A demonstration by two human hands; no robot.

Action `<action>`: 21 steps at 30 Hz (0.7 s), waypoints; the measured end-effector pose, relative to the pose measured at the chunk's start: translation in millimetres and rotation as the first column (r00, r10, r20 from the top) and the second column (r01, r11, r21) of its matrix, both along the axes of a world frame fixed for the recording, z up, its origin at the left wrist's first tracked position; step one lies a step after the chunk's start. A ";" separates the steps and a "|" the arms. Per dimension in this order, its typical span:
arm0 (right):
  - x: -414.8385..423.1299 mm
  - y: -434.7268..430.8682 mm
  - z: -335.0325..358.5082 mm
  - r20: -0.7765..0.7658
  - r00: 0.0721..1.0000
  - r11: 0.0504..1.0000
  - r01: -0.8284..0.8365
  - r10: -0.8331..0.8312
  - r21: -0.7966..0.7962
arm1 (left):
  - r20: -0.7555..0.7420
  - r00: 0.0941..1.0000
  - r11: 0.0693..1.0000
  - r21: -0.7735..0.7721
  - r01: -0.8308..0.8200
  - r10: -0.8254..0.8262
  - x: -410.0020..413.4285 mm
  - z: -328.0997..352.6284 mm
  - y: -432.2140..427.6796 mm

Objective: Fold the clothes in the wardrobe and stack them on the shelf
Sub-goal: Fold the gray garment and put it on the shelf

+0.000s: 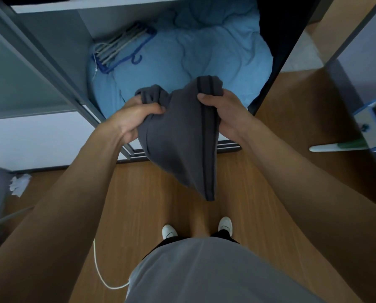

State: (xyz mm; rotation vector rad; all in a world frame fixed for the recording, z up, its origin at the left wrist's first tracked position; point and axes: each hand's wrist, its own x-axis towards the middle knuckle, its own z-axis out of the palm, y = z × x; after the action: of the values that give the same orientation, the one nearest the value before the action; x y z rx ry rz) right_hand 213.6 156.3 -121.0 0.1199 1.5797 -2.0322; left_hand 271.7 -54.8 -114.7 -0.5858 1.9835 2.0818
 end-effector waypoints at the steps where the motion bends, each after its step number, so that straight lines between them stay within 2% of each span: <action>1: -0.3 -1.0 0.8 0.001 1.000 1.000 0.003 -0.003 0.016 | -0.001 0.999 0.999 -0.025 -0.033 0.033 -2.5 2.6 0.5; 3: -0.7 -1.9 2.2 -0.001 1.000 0.999 0.022 -0.022 0.031 | -0.005 0.997 0.996 -0.026 -0.081 0.080 -7.0 7.9 1.1; 9: -5.8 -2.1 10.1 -0.055 0.997 0.998 0.055 -0.054 0.015 | 0.012 0.979 0.972 0.119 -0.205 0.205 -10.8 15.3 -7.2; 12: -13.1 -3.0 13.0 -0.175 0.985 0.974 0.031 0.010 0.225 | 0.008 0.976 0.970 0.109 -0.217 0.217 -12.9 17.5 -7.5; 16: -21.5 1.5 15.4 -0.299 0.937 0.872 -0.010 0.179 0.489 | 0.020 0.974 0.972 0.055 -0.227 0.226 -14.2 17.8 -4.0; 19: -22.8 4.2 13.5 -0.309 0.920 0.821 -0.023 0.241 0.571 | 0.016 0.983 0.982 -0.040 -0.183 0.184 -16.0 17.7 -2.4; 21: -22.3 5.8 9.5 -0.285 0.931 0.835 -0.037 0.228 0.548 | 0.003 0.985 0.977 -0.125 -0.170 0.172 -18.5 18.4 -4.6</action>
State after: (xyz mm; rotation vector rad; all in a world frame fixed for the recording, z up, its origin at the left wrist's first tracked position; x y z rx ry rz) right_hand 191.3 162.1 -111.5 -0.1455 2.2804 -1.5026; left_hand 253.2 -59.5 -96.3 -0.8190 2.1360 2.0520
